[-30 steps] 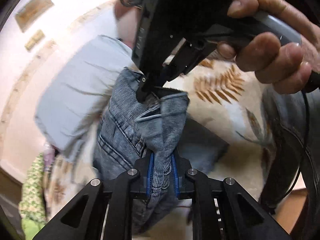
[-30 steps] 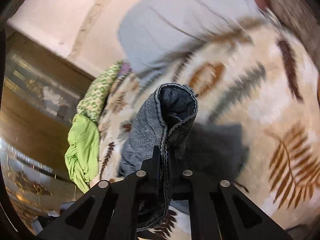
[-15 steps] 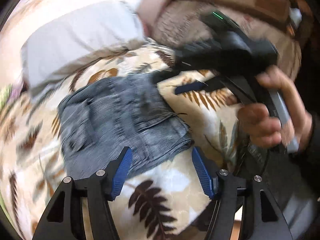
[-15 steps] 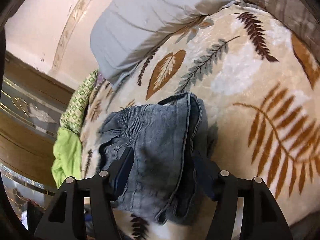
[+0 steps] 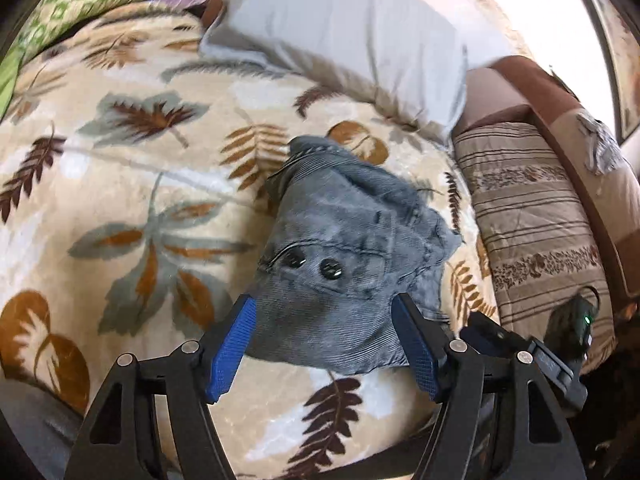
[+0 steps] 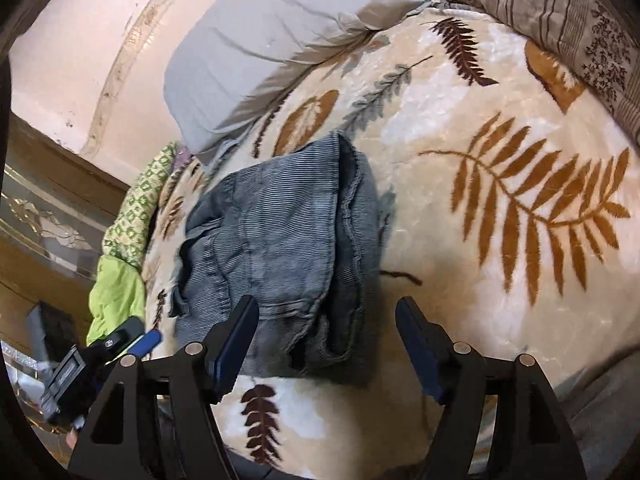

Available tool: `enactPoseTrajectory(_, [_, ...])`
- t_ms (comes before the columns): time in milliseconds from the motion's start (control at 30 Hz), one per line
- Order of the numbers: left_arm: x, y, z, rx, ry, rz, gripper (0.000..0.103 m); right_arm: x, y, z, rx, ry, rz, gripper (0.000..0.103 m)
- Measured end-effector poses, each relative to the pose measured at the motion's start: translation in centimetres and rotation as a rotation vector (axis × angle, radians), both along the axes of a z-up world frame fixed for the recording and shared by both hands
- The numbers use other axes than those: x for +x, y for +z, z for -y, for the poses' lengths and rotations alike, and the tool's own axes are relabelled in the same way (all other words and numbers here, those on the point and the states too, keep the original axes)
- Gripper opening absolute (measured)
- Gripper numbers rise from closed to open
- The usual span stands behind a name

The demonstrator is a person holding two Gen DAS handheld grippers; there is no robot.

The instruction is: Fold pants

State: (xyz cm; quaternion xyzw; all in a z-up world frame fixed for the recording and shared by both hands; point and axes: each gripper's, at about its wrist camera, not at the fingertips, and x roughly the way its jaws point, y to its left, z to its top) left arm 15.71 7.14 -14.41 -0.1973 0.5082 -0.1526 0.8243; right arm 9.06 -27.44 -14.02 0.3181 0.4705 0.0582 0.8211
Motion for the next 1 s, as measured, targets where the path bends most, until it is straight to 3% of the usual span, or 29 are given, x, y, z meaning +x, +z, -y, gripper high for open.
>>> enactPoseTrajectory(133, [2.1,-0.1,0.1,0.097,0.055,-0.010,0.069,-0.3,-0.6,0.0,0.005,0.011,-0.020,0.081])
enactPoseTrajectory(267, [6.5,0.6,0.9,0.067,0.014,-0.050,0.070,2.0,-0.4,1.2,0.096,0.011,-0.016,0.082])
enactPoseTrajectory(400, [11.6,-3.2,1.8,0.050,-0.025,-0.160,0.068,6.0,-1.7,1.8,0.123,0.048,-0.067,0.082])
enactPoseTrajectory(467, [13.0,-5.4,1.8,-0.008,-0.037,-0.189,0.068,7.1,-3.0,1.3,0.104,0.073,-0.105,0.084])
enactPoseTrajectory(533, [13.1,-7.5,1.4,-0.109,-0.034,-0.231,0.058,7.3,-4.8,0.7,0.112,0.104,-0.135,0.083])
enactPoseTrajectory(567, [12.5,-8.4,0.9,-0.175,-0.032,-0.236,0.055,7.0,-5.0,0.5,0.091,0.105,-0.117,0.082])
enactPoseTrajectory(600, [12.1,-8.5,0.7,-0.187,-0.018,-0.216,0.054,6.7,-4.8,0.2,0.068,0.112,-0.101,0.081])
enactPoseTrajectory(633, [11.7,-8.5,0.5,-0.190,-0.005,-0.198,0.054,6.7,-4.4,-0.2,0.050,0.122,-0.095,0.079])
enactPoseTrajectory(667, [11.7,-8.6,0.5,-0.193,0.003,-0.191,0.054,6.7,-4.2,-0.4,0.051,0.131,-0.084,0.068])
enactPoseTrajectory(733, [12.6,-9.0,0.7,-0.179,0.022,-0.221,0.060,7.4,-4.7,-0.5,0.063,0.141,-0.099,0.063])
enactPoseTrajectory(767, [13.0,-9.4,0.8,-0.180,0.019,-0.244,0.059,7.7,-5.0,-0.5,0.065,0.135,-0.110,0.055])
enactPoseTrajectory(867, [13.3,-9.1,1.8,-0.150,-0.029,-0.249,0.036,8.2,-5.1,-0.5,0.031,0.118,-0.143,0.023])
enactPoseTrajectory(900, [12.9,-8.6,1.8,-0.159,-0.035,-0.239,0.028,8.2,-5.0,-0.5,0.027,0.119,-0.146,0.019])
enactPoseTrajectory(1000, [9.7,-5.7,1.5,-0.156,-0.028,-0.174,0.025,6.7,-2.8,-0.6,0.041,0.109,-0.096,0.014])
